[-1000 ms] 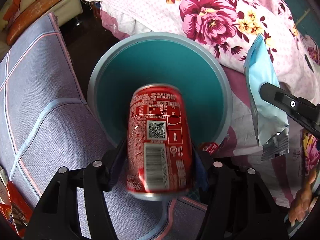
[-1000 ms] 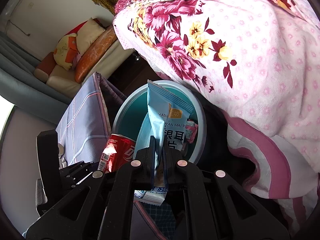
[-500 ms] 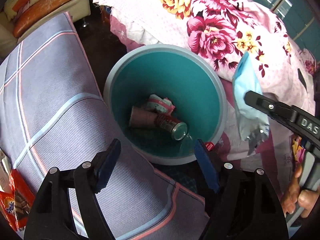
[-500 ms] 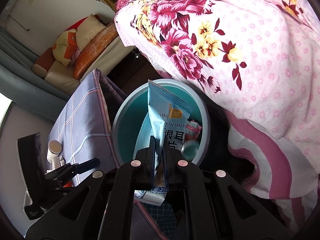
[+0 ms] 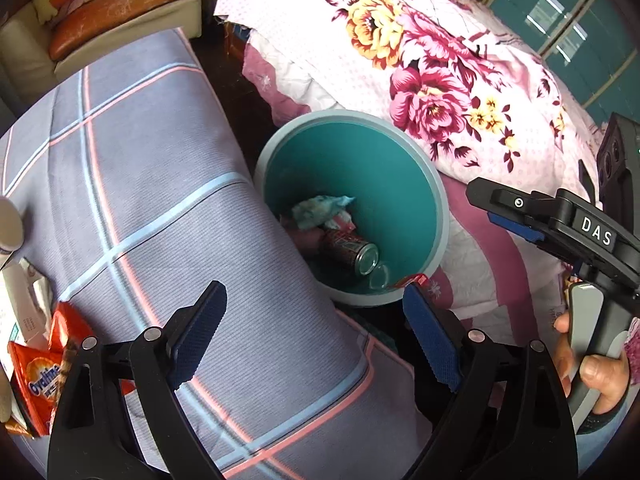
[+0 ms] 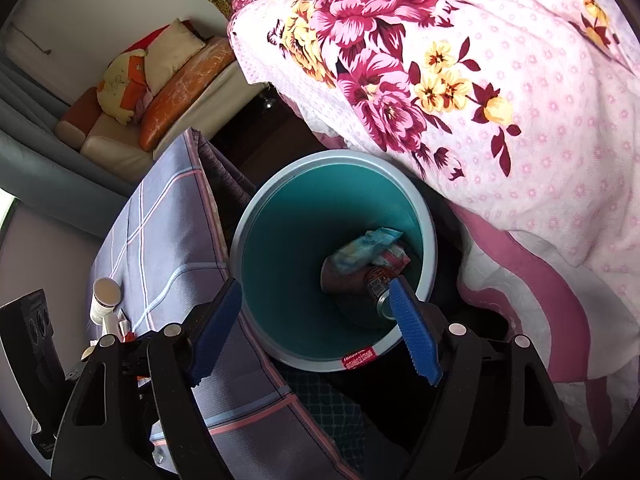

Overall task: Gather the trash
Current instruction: 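Move both open tools back over the table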

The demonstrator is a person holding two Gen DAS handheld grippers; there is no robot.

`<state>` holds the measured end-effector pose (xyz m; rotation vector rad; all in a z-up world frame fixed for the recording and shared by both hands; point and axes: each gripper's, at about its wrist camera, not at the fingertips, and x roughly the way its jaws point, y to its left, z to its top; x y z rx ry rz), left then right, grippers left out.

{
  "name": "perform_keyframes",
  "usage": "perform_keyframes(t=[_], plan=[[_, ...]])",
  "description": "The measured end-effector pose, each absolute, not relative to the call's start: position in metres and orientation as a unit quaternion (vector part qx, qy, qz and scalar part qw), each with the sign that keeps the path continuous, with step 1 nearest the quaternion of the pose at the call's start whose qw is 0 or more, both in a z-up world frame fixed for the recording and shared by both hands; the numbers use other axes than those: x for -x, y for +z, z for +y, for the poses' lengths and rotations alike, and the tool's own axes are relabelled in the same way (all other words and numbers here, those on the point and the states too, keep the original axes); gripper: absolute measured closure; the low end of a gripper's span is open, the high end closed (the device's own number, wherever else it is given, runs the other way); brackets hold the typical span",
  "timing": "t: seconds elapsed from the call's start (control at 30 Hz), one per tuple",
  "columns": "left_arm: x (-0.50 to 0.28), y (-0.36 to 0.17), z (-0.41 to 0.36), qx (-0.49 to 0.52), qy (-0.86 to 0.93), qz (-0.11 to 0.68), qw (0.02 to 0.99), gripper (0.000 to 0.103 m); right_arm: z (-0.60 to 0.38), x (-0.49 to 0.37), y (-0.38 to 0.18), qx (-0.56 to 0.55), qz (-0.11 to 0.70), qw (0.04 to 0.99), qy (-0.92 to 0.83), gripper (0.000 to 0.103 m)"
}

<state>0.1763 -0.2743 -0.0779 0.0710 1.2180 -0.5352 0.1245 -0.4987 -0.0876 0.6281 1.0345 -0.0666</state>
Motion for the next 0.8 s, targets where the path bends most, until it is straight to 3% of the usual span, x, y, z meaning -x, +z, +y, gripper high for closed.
perform_keyframes(t=[0.8], plan=[[-0.131, -0.047, -0.079, 0.059, -0.153, 0.532, 0.831, 0.013, -0.338, -0.137, -0.039, -0.183, 0.515, 0.835, 0.069, 0.028]])
